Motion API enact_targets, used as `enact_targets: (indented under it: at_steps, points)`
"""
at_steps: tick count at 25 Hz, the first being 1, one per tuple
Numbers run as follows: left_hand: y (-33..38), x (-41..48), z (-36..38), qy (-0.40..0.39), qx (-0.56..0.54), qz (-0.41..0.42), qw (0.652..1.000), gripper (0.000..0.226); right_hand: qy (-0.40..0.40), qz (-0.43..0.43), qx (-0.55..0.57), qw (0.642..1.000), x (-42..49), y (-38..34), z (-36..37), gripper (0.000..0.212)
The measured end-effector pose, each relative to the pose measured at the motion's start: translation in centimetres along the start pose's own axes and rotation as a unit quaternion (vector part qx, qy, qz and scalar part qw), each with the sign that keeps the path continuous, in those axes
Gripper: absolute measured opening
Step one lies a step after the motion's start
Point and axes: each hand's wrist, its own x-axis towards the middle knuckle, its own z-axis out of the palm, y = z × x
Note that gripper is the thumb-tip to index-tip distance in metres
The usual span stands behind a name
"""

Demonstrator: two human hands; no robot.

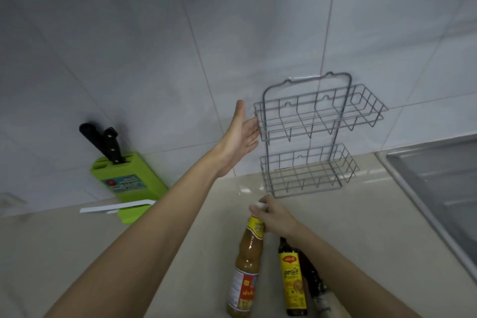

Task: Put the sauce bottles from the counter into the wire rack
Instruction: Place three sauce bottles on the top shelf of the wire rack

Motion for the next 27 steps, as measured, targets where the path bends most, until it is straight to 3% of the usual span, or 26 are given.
enact_targets:
  at_steps: [4,6,11,17,23,27]
  points:
    - [-0.7,-0.4,1.1,0.015,0.007,0.014,1.0,0.086,0.178,-0.102,-0.044,0.978,-3.7,-2.2,-3.6,0.029]
    - [-1.2,-1.2,1.7,0.023,0.014,0.023,0.999,0.082,0.237,-0.134,-0.015,0.962,-6.1,-3.8,-6.0,0.029]
    - [-0.7,-2.0,1.7,0.015,-0.083,0.031,0.996,0.085,0.32,-0.226,0.199,0.898,-11.0,-11.1,-13.0,0.024]
    - [-1.4,-1.8,1.8,-0.006,-0.11,0.048,0.993,0.088,0.354,-0.383,0.25,0.816,-14.2,-22.3,-17.9,0.03]
    - [-1.6,-1.3,1.4,-0.013,-0.143,0.047,0.988,0.091,0.359,-0.354,0.207,0.838,-8.8,-26.1,-15.9,0.029]
    - [-1.8,-1.0,1.4,-0.002,-0.14,0.052,0.989,0.087,0.372,-0.327,0.072,0.866,-5.5,-26.0,-13.6,0.033]
